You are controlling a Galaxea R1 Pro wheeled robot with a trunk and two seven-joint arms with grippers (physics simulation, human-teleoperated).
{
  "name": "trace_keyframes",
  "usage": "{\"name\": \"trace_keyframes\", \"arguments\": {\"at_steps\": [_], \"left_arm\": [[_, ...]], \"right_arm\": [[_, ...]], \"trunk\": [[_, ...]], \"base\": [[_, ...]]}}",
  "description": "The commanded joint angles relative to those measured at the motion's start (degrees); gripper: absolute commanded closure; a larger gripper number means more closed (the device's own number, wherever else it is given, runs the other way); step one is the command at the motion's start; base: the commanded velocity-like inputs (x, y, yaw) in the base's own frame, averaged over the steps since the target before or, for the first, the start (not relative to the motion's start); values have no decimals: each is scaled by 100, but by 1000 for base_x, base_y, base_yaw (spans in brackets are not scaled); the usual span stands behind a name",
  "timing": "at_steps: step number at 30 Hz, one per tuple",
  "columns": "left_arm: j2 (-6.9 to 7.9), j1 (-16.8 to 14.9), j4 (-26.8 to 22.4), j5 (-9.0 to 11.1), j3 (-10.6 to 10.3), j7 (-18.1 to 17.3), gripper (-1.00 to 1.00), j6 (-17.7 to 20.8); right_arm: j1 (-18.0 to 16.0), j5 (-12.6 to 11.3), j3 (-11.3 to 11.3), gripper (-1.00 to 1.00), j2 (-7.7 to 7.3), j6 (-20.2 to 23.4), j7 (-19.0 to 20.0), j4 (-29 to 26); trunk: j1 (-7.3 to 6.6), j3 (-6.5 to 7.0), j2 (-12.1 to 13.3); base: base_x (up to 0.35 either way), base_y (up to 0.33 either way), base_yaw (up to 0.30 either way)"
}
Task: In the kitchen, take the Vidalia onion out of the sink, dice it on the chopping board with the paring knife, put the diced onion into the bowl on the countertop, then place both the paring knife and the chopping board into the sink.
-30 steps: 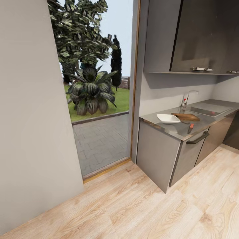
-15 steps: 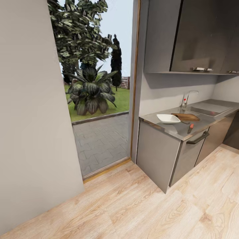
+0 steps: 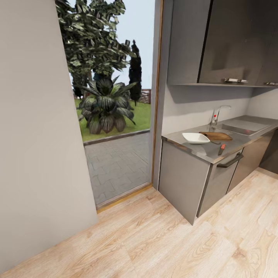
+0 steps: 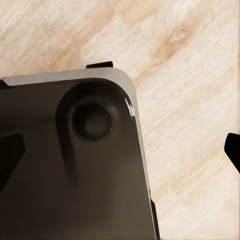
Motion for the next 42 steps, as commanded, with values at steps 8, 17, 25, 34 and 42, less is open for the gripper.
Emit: {"name": "trace_keyframes", "arguments": {"at_steps": [8,17,25,34,42], "left_arm": [[22,-475,-4064,906,172,418,-100,3958],[-632,-2529,-6969,972,154,413,-100,5655],[-544,-2653,-6938,756,-322,415,-100,3928],[-546,-2657,-6859,599,-423,376,-100,3730],[-472,-2657,-6694,807,-463,-1815,-100,3759]], "right_arm": [[-851,176,72,-100,-99,4611,-59,-3977],[-1742,113,-380,-100,-91,7352,-222,-8612],[-1823,158,-506,-100,-196,6246,444,-8691],[-1825,122,-692,-100,-490,6133,2212,-8695],[-1825,-42,-2485,-100,-1134,6322,4976,-8644]], "trunk": [[0,-4,-2],[0,-4,-2],[0,-4,-2],[0,-4,-2],[0,-4,-2]], "base": [[0,0,0],[0,0,0],[0,0,0],[0,0,0],[0,0,0]]}}
